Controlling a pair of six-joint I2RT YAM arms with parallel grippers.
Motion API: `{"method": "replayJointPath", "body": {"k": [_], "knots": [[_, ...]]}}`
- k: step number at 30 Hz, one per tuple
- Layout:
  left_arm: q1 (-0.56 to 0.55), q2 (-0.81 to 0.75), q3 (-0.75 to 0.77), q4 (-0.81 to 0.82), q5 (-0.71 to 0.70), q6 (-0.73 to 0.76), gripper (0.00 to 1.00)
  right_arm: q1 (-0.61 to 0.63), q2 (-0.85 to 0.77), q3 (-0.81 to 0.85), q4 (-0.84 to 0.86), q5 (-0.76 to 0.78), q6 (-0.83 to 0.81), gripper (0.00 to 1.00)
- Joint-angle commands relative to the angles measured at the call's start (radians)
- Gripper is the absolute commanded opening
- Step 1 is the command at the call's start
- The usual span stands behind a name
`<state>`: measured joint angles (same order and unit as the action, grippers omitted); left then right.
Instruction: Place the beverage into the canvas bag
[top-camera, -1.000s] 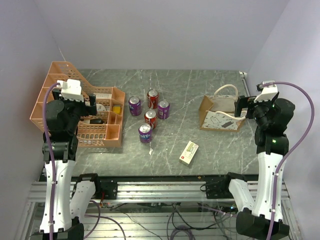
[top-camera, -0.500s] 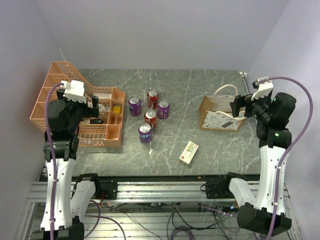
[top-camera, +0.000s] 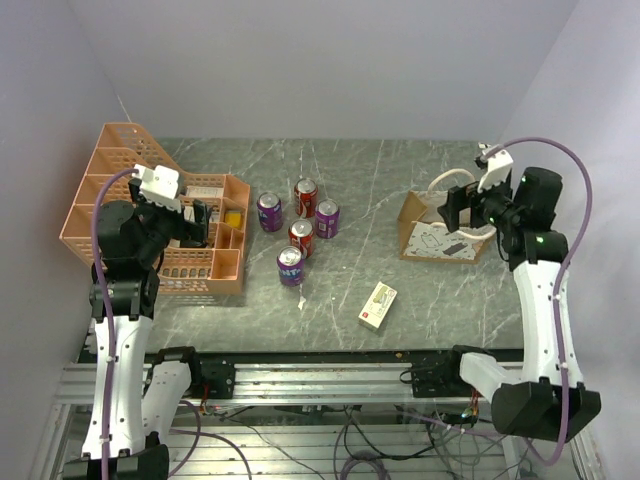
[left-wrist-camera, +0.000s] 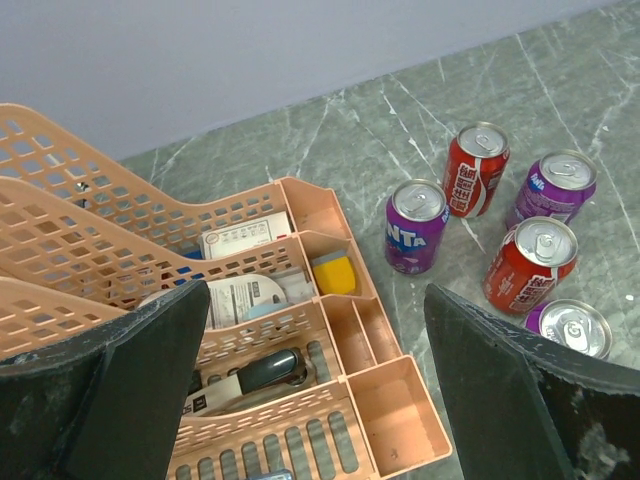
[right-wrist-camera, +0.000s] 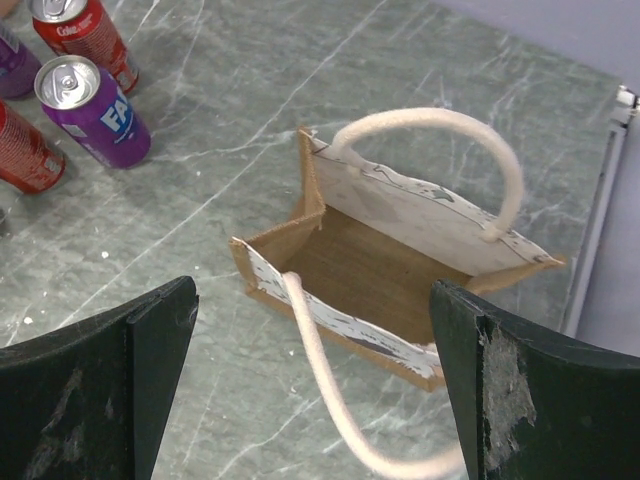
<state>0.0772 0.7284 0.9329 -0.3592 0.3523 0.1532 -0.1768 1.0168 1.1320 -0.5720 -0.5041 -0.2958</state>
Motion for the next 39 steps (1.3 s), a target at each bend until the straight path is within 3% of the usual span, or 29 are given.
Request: {"method": "replayJointPath", "body": {"k": [1, 7, 10, 15, 19, 24, 31, 39], "knots": [[0.01, -0.003, -0.004, 0.002, 0.059, 0.022, 0.99, 0.087, 0.052, 0.012, 0.047, 0.09, 0.04, 1.0], [0.011, 0.002, -0.013, 0.006, 0.078, 0.028, 0.99, 0.214, 0.142, 0.001, 0.121, 0.239, 0.091, 0.97], [0.011, 0.005, -0.016, 0.005, 0.082, 0.029, 0.99, 0.261, 0.195, -0.012, 0.163, 0.308, 0.111, 0.84], [0.011, 0.014, -0.019, 0.009, 0.088, 0.027, 0.99, 0.32, 0.265, -0.034, 0.219, 0.386, 0.139, 0.77], [0.012, 0.018, -0.019, 0.008, 0.091, 0.027, 0.99, 0.359, 0.294, -0.075, 0.274, 0.493, 0.155, 0.66], [0.012, 0.019, -0.023, 0.001, 0.103, 0.038, 0.99, 0.37, 0.297, -0.161, 0.361, 0.578, 0.173, 0.61], [0.017, 0.029, -0.031, 0.012, 0.113, 0.037, 0.99, 0.38, 0.351, -0.185, 0.388, 0.523, 0.198, 0.57], [0.019, 0.032, -0.047, 0.036, 0.109, 0.041, 0.99, 0.455, 0.385, -0.193, 0.42, 0.502, 0.196, 0.38]]}}
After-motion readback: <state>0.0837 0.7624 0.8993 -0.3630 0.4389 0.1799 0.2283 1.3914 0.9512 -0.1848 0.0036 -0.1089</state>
